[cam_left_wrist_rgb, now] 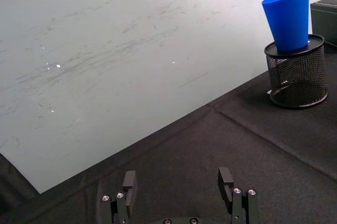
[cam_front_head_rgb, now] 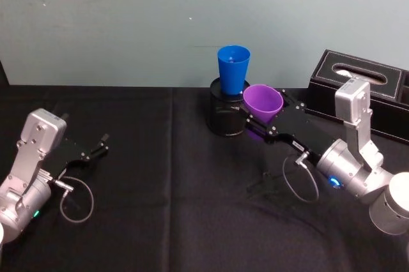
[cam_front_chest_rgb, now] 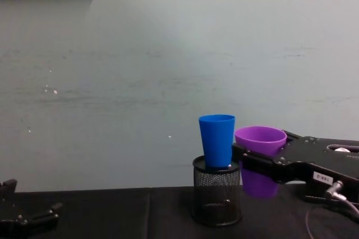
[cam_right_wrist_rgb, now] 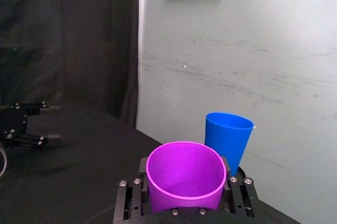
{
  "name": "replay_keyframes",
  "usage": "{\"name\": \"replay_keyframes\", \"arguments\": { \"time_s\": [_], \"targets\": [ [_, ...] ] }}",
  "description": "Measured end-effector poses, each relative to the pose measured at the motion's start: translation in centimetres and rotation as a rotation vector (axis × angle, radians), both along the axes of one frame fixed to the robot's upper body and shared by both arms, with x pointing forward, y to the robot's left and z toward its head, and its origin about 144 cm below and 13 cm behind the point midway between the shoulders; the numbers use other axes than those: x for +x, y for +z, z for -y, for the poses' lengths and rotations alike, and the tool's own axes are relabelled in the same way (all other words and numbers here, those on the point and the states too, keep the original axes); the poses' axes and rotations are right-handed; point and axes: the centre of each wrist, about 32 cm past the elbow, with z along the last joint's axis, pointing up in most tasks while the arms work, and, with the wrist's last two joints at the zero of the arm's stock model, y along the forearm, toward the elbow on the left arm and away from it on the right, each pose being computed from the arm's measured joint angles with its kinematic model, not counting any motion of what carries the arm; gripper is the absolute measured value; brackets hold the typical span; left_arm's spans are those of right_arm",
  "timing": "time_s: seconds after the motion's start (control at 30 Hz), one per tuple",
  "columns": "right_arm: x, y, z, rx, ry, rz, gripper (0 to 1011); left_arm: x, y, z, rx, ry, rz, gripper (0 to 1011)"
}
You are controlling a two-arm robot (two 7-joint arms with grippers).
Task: Pick up one cup with a gripper and tap it against the other cup.
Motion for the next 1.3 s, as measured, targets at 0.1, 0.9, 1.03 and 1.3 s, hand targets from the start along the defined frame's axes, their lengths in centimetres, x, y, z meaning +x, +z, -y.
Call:
{"name": "replay_keyframes", "arguments": {
  "time_s": [0.1,0.9,1.03,1.3],
  "targets": [
    [-0.3,-0.1,0.2,-0.007,0.003,-0.006,747,0.0,0.0,0.0,0.0,0.0,0.0,1011],
    [-2.6,-1.3,0.3,0.019,0.052,-0.062,747,0.0,0.0,0.0,0.0,0.0,0.0,1011],
    [-2.8,-1.6,0.2,0.021,0.055,-0.077,747,0.0,0.0,0.0,0.0,0.0,0.0,1011],
    [-3.0,-2.7,-0.2,0.031,0.053,-0.096,747,0.0,0.0,0.0,0.0,0.0,0.0,1011]
  ]
}}
